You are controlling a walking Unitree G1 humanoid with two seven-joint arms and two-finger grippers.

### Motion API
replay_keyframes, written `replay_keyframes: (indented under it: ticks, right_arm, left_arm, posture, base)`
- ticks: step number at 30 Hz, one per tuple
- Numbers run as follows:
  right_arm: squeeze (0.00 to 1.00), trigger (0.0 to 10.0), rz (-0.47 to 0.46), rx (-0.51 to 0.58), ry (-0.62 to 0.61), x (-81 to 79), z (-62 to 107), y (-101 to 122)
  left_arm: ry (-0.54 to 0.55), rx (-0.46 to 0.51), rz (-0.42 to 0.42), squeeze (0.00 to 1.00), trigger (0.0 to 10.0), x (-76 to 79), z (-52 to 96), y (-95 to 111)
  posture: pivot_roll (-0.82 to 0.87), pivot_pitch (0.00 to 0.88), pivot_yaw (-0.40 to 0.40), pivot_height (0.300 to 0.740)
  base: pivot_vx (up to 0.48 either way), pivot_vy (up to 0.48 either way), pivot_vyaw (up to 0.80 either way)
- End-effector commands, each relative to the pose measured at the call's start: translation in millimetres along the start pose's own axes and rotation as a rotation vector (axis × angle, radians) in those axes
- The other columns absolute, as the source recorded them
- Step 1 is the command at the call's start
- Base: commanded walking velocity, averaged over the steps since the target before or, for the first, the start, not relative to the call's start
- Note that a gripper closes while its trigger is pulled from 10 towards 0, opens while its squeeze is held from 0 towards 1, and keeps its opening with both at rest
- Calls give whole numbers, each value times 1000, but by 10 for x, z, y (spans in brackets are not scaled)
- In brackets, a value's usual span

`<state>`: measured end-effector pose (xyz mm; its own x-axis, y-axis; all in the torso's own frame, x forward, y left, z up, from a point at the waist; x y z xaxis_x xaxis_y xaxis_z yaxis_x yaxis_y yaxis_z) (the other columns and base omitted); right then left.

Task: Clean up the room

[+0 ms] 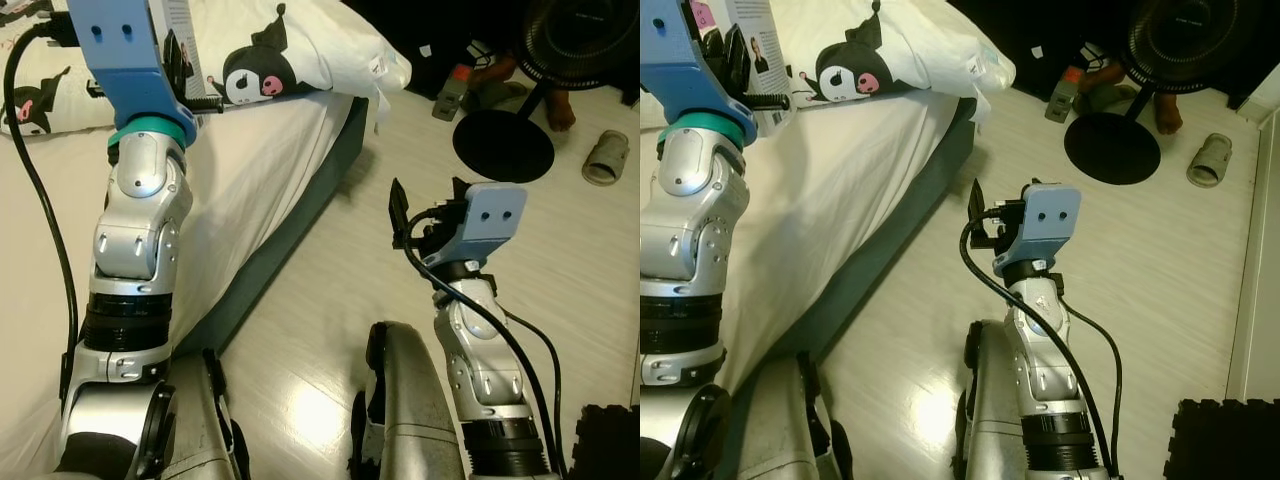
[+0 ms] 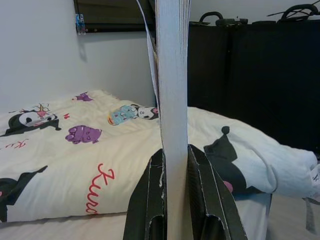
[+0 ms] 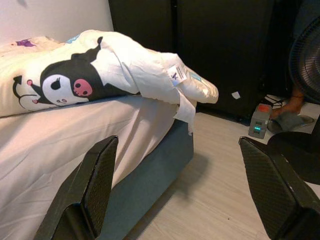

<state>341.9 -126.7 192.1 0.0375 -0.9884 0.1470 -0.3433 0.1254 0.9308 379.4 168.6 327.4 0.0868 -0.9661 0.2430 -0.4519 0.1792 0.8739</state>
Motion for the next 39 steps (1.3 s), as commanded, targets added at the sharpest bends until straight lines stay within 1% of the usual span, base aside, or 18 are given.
replay_keyframes:
  ticks: [1, 8, 10, 11, 12, 20, 27, 31, 34, 37, 38, 39]
  right_arm:
    - [0, 10000, -3, -5, -2, 2, 22, -20]
    - [0, 10000, -1, -8, -3, 7, 24, -27]
    - [0, 10000, -1, -8, -3, 7, 24, -27]
    - [0, 10000, 2, -10, -2, 11, 21, -31]
    - [0, 10000, 2, -10, -2, 11, 21, -31]
    - [0, 10000, 8, -14, 0, 12, 20, -44]
    - [0, 10000, 10, -14, 1, 13, 20, -42]
    - [0, 10000, 12, -15, 1, 19, 20, -45]
    - [0, 10000, 20, -19, -4, 33, 19, -55]
    - [0, 10000, 22, -23, -7, 38, 20, -62]
    - [0, 10000, 24, -24, -10, 42, 21, -66]
    - [0, 10000, 24, -24, -10, 42, 21, -66]
  left_arm:
    - [-12, 35, -3, 0, 10000, 27, 24, 90]
    - [-12, 28, -3, 0, 10000, 34, 21, 80]
    - [-12, 28, -3, 0, 10000, 34, 21, 80]
    - [-14, 26, -1, 0, 10000, 41, 23, 74]
    - [-14, 26, -1, 0, 10000, 41, 23, 74]
    - [-36, -5, 9, 0, 10000, 88, 39, 6]
    - [-41, -13, 12, 0, 10000, 101, 41, -11]
    - [-41, -40, -1, 0, 10000, 109, 46, -78]
    - [-39, -77, -14, 0, 10000, 96, 62, -179]
    - [-35, -93, -13, 0, 10000, 79, 72, -221]
    - [-27, -124, -7, 0, 10000, 47, 87, -291]
    - [-27, -124, -7, 0, 10000, 47, 87, -291]
  posture:
    - [-110, 133, 57, 609]
    - [-113, 132, 57, 638]
    - [-113, 132, 57, 638]
    - [-114, 130, 57, 648]
    - [-114, 130, 57, 648]
    - [-116, 124, 56, 692]
    - [-117, 123, 57, 707]
    - [-119, 116, 56, 717]
    - [-120, 113, 57, 731]
    - [-120, 111, 57, 731]
    - [-120, 111, 57, 731]
    - [-120, 111, 57, 731]
  base:
    - [0, 0, 0]
    - [0, 0, 0]
    - [0, 0, 0]
    - [0, 0, 0]
    - [0, 0, 0]
    - [0, 0, 0]
    - [0, 0, 0]
    - [0, 0, 0]
    - [0, 0, 0]
    - [0, 0, 0]
    - [0, 0, 0]
    - [0, 0, 0]
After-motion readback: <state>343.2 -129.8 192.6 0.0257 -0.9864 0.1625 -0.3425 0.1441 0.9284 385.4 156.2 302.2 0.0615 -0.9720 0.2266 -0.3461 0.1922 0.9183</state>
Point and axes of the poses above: a point about 5 cm out from each wrist's last joint towards the gripper, its own z axis pointing back from the gripper into the wrist, its own y axis along the axis of the wrist's last joint, x = y × z, the point moved 4 cm from there along -z, pointing out of the wrist towards the gripper, and after that the axes turned 12 degrees about z, right-handed, at the moved point
